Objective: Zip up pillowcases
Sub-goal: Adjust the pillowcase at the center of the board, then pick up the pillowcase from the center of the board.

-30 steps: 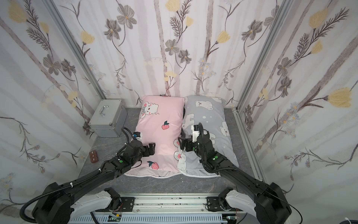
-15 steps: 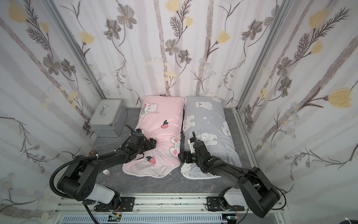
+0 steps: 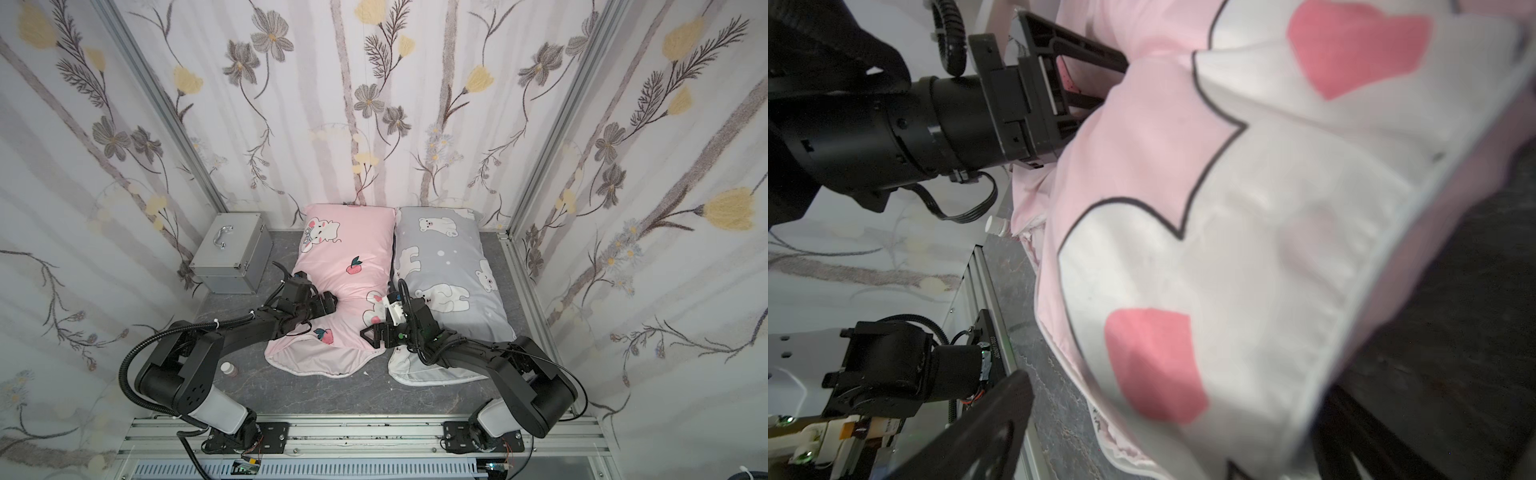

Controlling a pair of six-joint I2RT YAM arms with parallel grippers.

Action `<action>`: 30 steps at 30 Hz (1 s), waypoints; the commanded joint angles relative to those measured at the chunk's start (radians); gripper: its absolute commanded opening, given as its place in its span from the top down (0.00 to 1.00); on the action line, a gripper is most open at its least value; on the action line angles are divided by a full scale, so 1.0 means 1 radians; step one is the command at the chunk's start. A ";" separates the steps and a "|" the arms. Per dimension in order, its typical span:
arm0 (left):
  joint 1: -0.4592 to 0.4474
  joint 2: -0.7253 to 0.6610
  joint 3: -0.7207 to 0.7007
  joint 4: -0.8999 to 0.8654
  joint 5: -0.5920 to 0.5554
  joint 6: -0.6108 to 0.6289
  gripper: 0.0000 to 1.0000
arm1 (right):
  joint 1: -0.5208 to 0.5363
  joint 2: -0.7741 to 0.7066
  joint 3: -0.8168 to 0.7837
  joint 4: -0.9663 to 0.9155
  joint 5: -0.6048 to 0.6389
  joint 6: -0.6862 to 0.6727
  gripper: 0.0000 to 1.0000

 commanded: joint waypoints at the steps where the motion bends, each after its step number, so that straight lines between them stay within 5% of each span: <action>1: 0.009 0.034 0.025 -0.038 -0.020 -0.032 0.04 | 0.043 0.017 0.006 0.100 -0.104 0.038 0.02; 16: 0.015 0.065 0.069 -0.040 0.004 -0.031 0.04 | 0.074 -0.340 -0.261 0.139 -0.036 0.218 0.17; 30: 0.013 0.009 0.018 -0.029 0.012 -0.068 0.03 | 0.061 -0.325 -0.287 0.231 0.092 0.313 0.66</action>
